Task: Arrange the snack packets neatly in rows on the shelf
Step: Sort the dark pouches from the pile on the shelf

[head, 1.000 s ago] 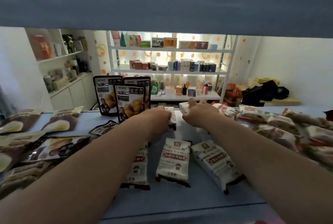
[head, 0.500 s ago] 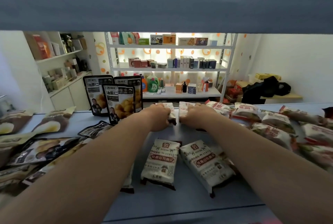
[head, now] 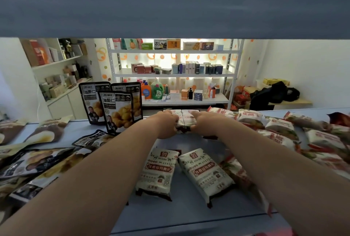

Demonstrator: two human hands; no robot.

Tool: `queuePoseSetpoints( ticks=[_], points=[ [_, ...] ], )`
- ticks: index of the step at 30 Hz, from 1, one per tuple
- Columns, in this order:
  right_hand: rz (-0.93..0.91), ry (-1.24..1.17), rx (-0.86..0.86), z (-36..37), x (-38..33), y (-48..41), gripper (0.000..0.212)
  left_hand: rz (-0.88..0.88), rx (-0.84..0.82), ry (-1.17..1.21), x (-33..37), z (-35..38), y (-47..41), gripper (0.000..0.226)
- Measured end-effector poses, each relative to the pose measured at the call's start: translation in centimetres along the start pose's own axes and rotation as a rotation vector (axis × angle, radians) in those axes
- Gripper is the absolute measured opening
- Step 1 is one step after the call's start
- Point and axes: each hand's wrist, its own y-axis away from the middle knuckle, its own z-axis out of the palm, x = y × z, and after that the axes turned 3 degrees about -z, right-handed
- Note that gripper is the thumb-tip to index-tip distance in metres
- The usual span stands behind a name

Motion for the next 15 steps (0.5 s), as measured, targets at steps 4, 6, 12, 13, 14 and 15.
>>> queuePoseSetpoints(
  ticks=[4,6,12,13,14,15],
  points=[
    [-0.061,0.092,0.009,0.6,0.2,-0.2,0.066,-0.005,0.000,0.001,-0.2,-0.3,-0.1,0.053],
    [-0.064,0.090,0.011,0.6,0.8,-0.3,0.062,-0.011,-0.003,0.003,0.0,-0.2,-0.1,0.050],
    [-0.057,0.087,0.015,0.3,2.3,-0.5,0.054,-0.020,0.007,0.020,0.8,0.2,-0.2,0.051],
    [-0.057,0.084,0.017,0.3,2.5,-0.6,0.053,-0.021,0.007,0.018,0.8,0.2,-0.2,0.051],
    [-0.056,0.081,0.018,0.3,2.7,-0.6,0.052,-0.021,0.007,0.015,0.8,0.2,-0.2,0.052],
    [-0.054,0.079,0.020,0.4,2.8,-0.6,0.052,-0.019,0.006,0.012,0.8,0.1,-0.2,0.052]
  ],
)
